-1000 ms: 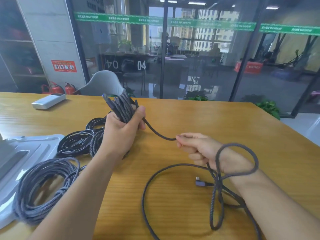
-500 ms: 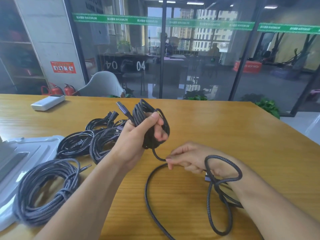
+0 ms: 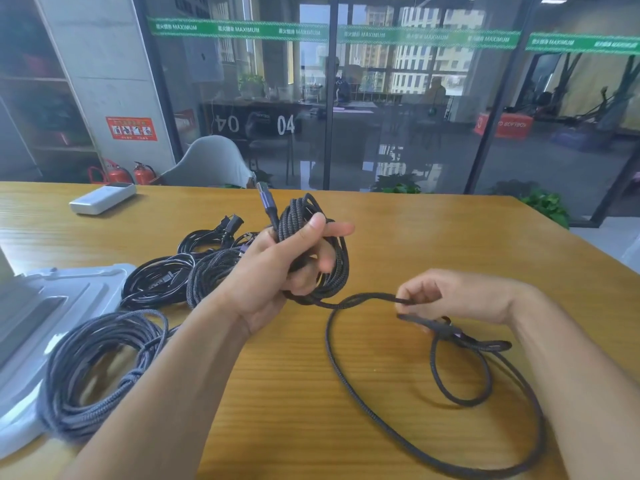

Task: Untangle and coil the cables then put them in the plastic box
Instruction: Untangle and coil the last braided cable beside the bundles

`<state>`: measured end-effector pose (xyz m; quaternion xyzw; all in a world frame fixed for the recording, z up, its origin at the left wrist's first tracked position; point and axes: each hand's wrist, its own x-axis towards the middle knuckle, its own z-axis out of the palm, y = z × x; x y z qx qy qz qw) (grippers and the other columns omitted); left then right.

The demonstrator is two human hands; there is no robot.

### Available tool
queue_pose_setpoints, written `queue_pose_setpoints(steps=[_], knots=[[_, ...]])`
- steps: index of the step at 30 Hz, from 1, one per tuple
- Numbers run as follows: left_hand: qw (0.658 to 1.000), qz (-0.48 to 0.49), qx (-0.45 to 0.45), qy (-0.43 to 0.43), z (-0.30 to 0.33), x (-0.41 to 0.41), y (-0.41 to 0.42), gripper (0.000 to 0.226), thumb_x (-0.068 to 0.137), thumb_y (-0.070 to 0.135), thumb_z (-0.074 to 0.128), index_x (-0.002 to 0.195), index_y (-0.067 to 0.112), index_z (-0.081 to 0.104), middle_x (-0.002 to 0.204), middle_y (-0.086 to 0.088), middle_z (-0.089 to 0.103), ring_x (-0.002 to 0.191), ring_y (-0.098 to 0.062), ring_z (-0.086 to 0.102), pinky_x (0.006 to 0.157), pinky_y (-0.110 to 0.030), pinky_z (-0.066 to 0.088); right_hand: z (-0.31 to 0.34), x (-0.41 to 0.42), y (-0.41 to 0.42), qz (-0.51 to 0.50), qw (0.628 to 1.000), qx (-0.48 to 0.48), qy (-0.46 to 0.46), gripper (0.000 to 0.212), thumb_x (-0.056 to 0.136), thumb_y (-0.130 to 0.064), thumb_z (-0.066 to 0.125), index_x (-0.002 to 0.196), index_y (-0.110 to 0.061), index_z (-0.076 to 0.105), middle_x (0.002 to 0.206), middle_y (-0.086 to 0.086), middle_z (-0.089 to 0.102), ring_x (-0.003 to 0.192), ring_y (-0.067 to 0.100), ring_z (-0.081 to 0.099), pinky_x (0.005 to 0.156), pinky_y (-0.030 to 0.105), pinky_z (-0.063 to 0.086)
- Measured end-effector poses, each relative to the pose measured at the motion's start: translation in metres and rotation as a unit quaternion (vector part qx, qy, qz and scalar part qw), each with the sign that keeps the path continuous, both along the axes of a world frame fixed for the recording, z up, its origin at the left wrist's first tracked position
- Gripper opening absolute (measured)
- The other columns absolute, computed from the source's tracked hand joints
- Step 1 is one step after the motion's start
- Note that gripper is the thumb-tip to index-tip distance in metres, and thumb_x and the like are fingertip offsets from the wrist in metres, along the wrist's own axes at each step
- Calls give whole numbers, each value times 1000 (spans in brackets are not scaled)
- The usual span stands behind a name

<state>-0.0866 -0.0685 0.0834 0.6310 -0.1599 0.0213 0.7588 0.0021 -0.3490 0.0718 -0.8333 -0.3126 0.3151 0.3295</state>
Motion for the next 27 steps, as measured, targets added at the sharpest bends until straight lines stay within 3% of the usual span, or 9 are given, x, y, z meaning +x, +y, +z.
queue_pose_setpoints(steps=[3,5,9,12,14,16,19,24,27], knots=[[999,-6,29,-25,2,-2,-2,45,99,39,50,140,24,63,119,-4,76,52,-9,36,61,-18,43,0,-1,-6,14,1000,-19,5,21,104,-34,62,93,-20,73,84,-4,67,76,10,57,74,26,45],[998,-26,53,-34,1,-2,-3,48,101,40,47,149,35,51,128,-4,73,59,-10,46,70,-20,48,-1,0,-4,-19,999,-24,12,35,107,-39,55,91,-14,72,89,1,76,79,14,64,74,25,46],[991,-75,101,-39,-5,-4,-13,43,105,40,46,148,33,51,85,-6,74,55,-12,49,71,-26,48,-8,-1,14,-143,983,-105,-51,64,98,-66,50,82,-8,70,67,2,72,61,15,69,65,23,50],[978,-84,188,-19,-9,-2,-21,44,108,29,47,113,-10,66,52,-10,44,50,-9,45,70,-28,44,-14,1,28,-194,969,-106,-113,69,98,-70,48,71,-8,63,47,-2,60,43,11,55,61,27,46],[966,-94,239,10,-9,-2,-24,45,107,28,52,123,-12,63,49,-9,38,50,-11,42,74,-28,45,-14,1,35,-204,967,-85,-126,64,101,-66,49,67,-12,58,45,1,57,42,14,50,63,31,44],[956,-86,276,39,-10,0,-26,32,108,25,54,136,14,65,48,-4,42,50,-14,39,74,-31,43,-14,0,39,-226,963,-56,-133,56,102,-59,54,66,-16,50,48,3,53,47,20,47,61,33,40],[953,-48,288,80,-13,3,-26,21,108,23,55,120,27,71,49,-4,44,48,-13,38,59,-24,40,-7,-6,40,-271,951,65,-136,45,101,-40,63,65,-14,54,57,4,44,52,21,46,54,32,43],[959,1,268,93,-11,6,-23,19,107,22,58,109,12,73,51,-8,46,45,-12,41,49,-20,36,7,-21,40,-260,942,198,-69,31,100,-22,67,74,-6,66,59,2,55,52,18,56,55,26,52],[961,51,256,91,-12,10,-17,23,106,28,59,103,10,73,54,-9,48,53,-22,42,55,-26,38,15,-22,33,-224,938,263,-21,29,106,-19,54,84,-7,69,70,6,59,63,22,63,73,39,55]])
